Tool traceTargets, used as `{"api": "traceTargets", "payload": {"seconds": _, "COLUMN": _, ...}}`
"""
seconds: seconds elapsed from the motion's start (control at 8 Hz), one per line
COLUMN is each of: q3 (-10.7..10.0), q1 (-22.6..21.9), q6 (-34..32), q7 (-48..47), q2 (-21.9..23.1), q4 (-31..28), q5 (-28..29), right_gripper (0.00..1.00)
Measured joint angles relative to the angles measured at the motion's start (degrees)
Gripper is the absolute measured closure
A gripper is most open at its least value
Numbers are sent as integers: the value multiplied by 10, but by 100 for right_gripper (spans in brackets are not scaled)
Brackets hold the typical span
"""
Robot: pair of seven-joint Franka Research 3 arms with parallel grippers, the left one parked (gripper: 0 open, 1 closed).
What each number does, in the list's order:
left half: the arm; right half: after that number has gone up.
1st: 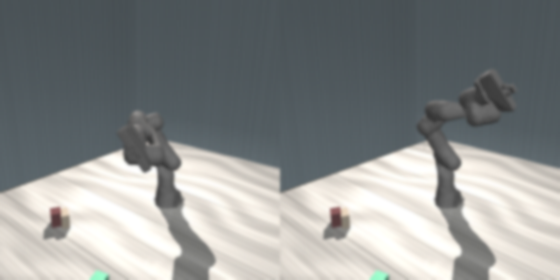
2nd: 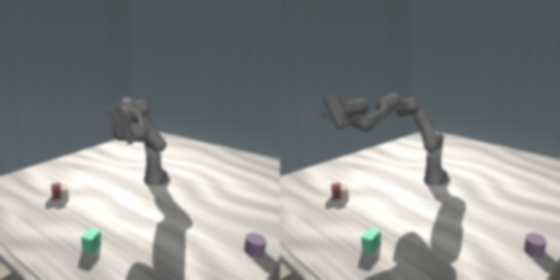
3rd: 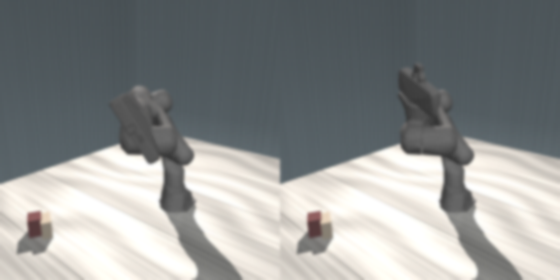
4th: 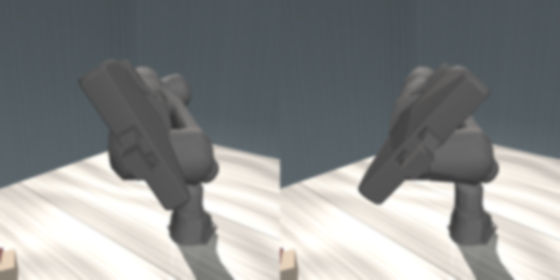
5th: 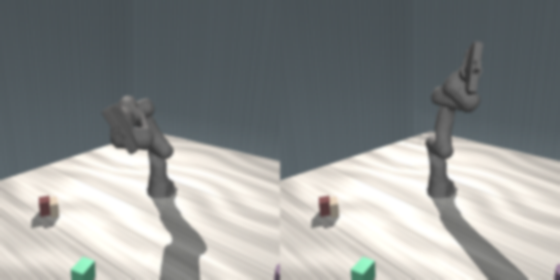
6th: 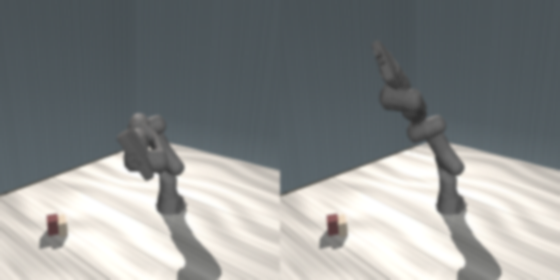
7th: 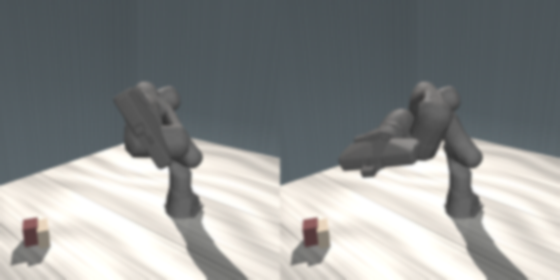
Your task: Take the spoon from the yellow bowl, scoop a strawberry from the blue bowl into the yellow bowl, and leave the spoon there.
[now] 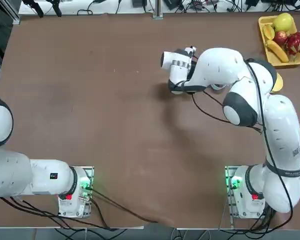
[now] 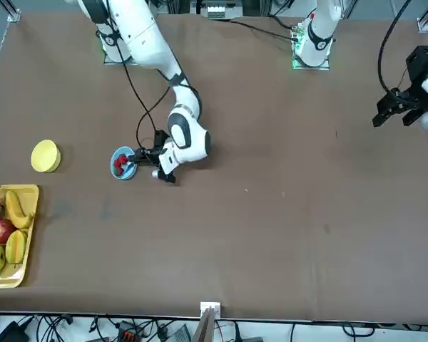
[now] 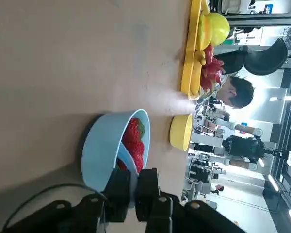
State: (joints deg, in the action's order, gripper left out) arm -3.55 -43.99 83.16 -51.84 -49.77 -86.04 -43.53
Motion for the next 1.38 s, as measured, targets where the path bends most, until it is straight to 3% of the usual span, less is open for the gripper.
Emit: {"api": "traceTargets", "payload": {"seconds": 1.38, "q3": 1, "q1": -29, "q6": -5, "q7": -75, "q2": -19, "q4": 0, "q5": -46, "right_gripper": 89}}
